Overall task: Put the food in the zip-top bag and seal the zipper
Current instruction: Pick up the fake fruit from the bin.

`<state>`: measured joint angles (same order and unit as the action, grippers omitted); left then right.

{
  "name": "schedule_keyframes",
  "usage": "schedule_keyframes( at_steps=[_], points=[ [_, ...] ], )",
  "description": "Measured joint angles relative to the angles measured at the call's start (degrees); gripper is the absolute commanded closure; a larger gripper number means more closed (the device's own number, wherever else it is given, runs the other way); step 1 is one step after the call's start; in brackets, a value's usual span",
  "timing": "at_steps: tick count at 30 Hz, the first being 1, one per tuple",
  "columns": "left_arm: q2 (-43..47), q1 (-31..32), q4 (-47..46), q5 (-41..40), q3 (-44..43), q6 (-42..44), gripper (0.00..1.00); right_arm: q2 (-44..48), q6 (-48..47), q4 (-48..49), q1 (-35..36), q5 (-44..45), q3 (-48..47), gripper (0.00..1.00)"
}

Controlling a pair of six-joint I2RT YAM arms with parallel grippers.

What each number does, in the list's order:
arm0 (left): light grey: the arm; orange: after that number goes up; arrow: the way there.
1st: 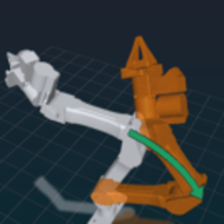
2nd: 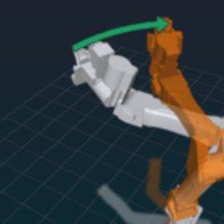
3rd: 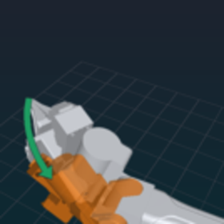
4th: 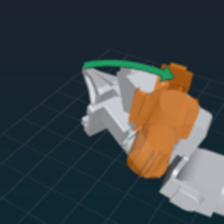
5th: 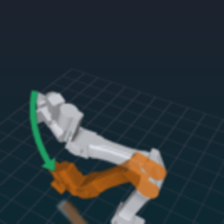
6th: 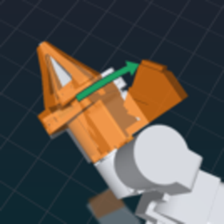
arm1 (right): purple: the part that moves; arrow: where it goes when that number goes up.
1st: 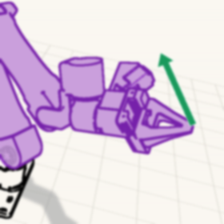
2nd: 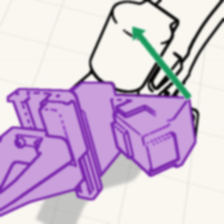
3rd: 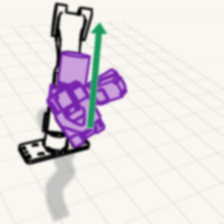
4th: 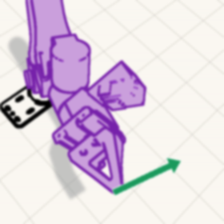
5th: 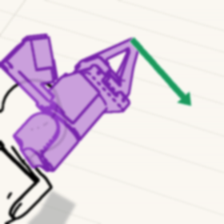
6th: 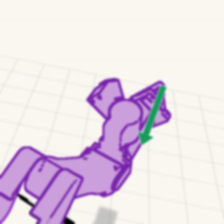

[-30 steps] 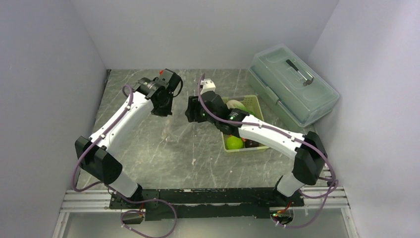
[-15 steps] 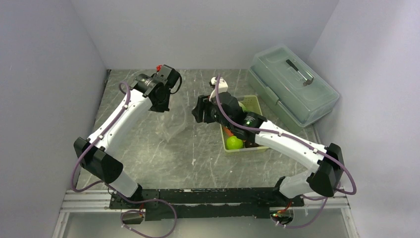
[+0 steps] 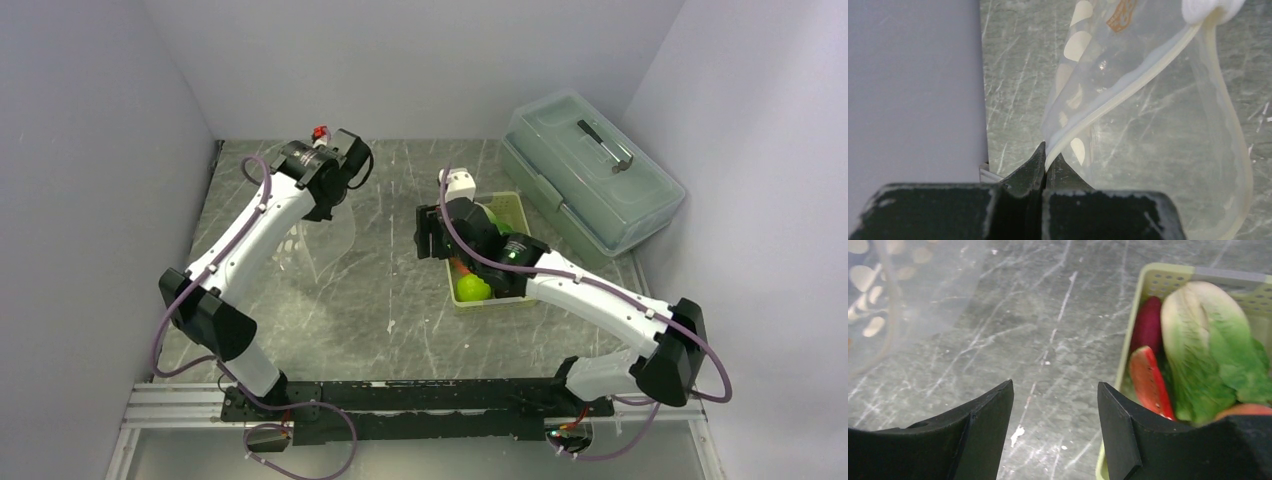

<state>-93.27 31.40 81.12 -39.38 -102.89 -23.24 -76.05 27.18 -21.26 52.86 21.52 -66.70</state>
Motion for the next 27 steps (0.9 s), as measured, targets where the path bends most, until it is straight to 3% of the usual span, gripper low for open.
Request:
schedule_keyframes(
  at_steps=[14, 20, 27],
  points=[
    [1.36, 0.57, -4.68, -0.44, 5.95, 2.01, 1.0, 6.29, -1.22, -14.23, -4.22, 6.49, 1.99, 0.22],
    [4.59, 0.57, -7.45, 0.79, 7.82, 3.17, 1.0, 6.86, -0.7, -18.47, -8.13, 4.7, 4.07, 0.05],
    [5.84, 0.57, -10.19, 2.29, 11.74, 4.26, 1.0, 6.75, -0.02, -20.85, -12.52, 3.3, 6.16, 0.0]
  ],
)
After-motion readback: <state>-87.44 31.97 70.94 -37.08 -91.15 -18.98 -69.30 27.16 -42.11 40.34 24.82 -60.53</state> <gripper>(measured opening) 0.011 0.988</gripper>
